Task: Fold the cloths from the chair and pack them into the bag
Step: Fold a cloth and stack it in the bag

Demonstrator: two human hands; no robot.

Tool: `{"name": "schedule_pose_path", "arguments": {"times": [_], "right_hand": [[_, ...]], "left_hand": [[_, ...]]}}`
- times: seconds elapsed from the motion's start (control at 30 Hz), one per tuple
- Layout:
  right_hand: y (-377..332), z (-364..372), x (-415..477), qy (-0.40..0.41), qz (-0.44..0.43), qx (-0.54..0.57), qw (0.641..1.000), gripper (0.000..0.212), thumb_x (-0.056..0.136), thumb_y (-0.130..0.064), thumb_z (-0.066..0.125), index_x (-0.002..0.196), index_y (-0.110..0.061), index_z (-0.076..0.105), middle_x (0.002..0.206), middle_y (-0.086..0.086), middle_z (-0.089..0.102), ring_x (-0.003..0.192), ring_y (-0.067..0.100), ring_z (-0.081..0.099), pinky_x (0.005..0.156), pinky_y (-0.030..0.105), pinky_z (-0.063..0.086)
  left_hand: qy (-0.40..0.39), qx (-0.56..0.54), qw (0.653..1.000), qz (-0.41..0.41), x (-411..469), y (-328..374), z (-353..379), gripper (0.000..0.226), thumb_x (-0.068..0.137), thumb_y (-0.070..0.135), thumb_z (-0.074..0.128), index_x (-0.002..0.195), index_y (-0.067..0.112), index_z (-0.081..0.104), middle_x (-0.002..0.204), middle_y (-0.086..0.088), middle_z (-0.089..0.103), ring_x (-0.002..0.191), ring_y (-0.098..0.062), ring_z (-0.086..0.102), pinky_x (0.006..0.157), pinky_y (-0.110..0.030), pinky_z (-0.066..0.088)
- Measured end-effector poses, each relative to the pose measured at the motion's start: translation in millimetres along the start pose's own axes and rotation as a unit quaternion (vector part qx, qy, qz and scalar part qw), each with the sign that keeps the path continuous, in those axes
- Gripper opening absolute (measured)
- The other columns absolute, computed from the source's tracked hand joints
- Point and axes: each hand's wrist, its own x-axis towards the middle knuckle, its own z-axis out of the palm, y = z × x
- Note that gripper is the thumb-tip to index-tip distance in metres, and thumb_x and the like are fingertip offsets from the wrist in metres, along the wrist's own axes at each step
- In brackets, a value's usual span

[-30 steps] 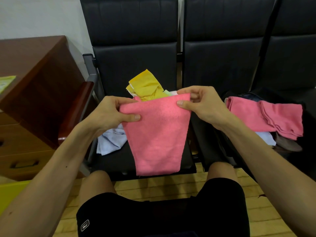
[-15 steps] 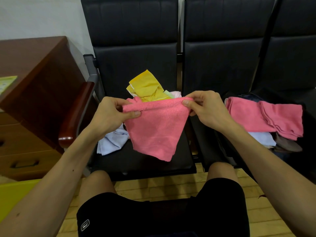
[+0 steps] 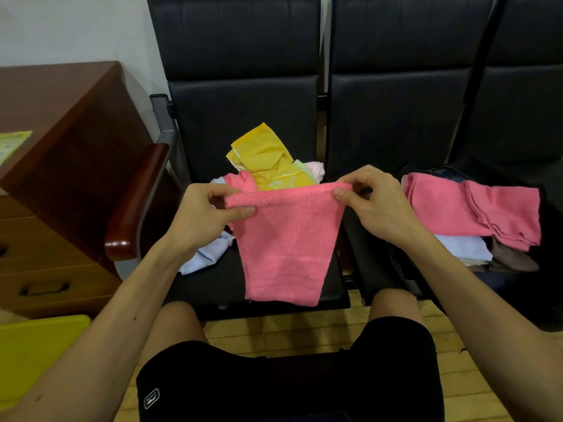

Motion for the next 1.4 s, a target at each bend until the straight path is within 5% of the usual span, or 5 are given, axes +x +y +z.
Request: {"name": "schedule_pose_path", "arguments": {"times": [0.33,0.47,0.87,1.2,1.4], "right_hand": [[31,18,-38,-0.151,0.193,0.388,0.888,0.020,0.095,-0.024,0.056,0.103,-0.010,0.068,0.089,0.000,0.070,0.087,0.013,0.065,0.089,0.034,0.050],[31,40,-51,-0.116,0.213,0.567,0.787,0.067,0.065,-0.048,0.087,0.115,-0.008,0.069,0.112,0.008,0.072,0.102,0.020,0.067,0.095,0.037,0.053],[5,79,-100,-0.211,0.281,0.637,0.686,0.066,0.052,-0.030,0.098,0.109,-0.007,0.074,0.112,0.014,0.072,0.103,0.025,0.070,0.081,0.033,0.059],[-30,62,-92,-0.156,0.328,0.624,0.692,0.036,0.078,-0.019,0.071,0.111,-0.006,0.066,0.096,0.014,0.073,0.082,0.028,0.073,0.059,0.040,0.061],[-27,59,-83,-0.118,0.319,0.672,0.658,0.037,0.084,-0.018,0.062,0.119,-0.005,0.065,0.104,0.014,0.073,0.094,0.025,0.073,0.071,0.034,0.060]], "left_hand": [[-0.083,-0.116,0.989,0.033,-22,-1,22,0.023,0.083,0.022,0.075,0.097,0.006,0.066,0.087,0.002,0.067,0.083,-0.008,0.064,0.076,-0.021,0.053],[-0.038,-0.169,0.984,0.039,-20,11,35,0.010,0.089,0.025,0.062,0.096,0.018,0.061,0.083,0.018,0.068,0.082,-0.001,0.064,0.073,-0.017,0.050],[0.059,-0.135,0.980,-0.130,-7,-23,31,0.021,0.099,0.020,0.058,0.118,0.011,0.063,0.105,0.000,0.070,0.092,0.000,0.068,0.075,-0.017,0.052],[-0.038,-0.621,0.726,-0.293,-52,-51,59,0.082,0.072,0.051,0.079,0.138,0.008,0.056,0.140,-0.016,0.058,0.128,-0.032,0.057,0.104,-0.047,0.049],[-0.144,-0.645,0.667,-0.344,-86,-62,88,0.096,0.053,0.071,0.081,0.124,0.009,0.069,0.137,-0.016,0.060,0.121,-0.035,0.061,0.091,-0.051,0.056]]}}
